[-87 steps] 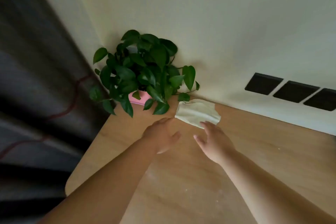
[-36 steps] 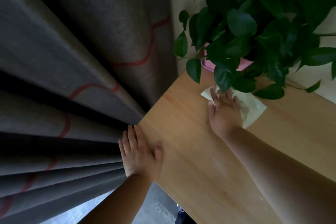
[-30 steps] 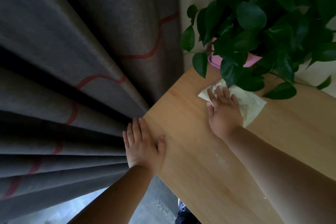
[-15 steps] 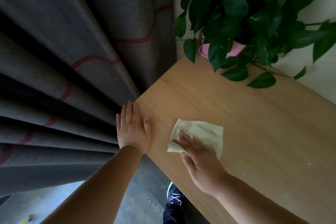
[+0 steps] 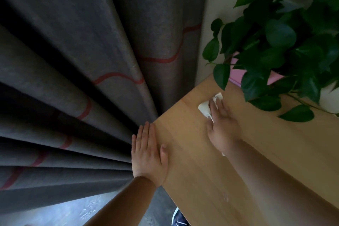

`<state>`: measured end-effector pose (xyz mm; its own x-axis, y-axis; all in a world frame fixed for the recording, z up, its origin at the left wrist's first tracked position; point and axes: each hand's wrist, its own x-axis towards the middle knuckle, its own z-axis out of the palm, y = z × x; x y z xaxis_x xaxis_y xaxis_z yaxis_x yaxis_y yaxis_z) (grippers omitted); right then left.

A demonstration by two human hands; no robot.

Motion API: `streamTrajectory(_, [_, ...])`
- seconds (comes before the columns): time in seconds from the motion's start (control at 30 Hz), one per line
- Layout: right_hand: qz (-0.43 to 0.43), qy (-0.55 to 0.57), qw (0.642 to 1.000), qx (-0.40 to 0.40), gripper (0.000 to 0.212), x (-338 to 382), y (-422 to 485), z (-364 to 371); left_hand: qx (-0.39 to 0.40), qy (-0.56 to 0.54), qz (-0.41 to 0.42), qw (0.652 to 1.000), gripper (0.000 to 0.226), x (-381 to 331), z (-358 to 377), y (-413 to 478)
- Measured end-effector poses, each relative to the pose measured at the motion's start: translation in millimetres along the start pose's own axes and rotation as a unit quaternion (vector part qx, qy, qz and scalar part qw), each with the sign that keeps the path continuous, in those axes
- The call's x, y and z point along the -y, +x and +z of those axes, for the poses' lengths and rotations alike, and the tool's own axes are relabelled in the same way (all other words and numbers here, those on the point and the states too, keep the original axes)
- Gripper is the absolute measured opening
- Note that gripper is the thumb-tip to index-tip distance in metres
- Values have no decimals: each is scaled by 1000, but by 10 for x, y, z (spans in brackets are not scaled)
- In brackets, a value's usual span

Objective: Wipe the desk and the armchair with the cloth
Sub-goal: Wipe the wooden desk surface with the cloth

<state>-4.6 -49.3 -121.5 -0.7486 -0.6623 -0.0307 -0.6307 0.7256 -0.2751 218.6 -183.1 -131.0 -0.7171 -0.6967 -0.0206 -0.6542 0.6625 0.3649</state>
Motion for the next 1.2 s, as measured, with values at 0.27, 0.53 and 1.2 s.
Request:
streamTrajectory(0.27, [-227, 79, 970, 46, 60, 676, 122, 166, -43, -45, 22, 998, 72, 60, 43, -6])
streamTrajectory(0.53, [-353, 122, 919, 126, 48, 337, -964, -28, 48, 26, 51, 997, 67, -63, -55, -157])
streamTrajectory(1.2, [-83, 164, 983, 13, 44, -805, -1579, -374, -18, -52, 59, 997, 65, -1004, 353, -1208])
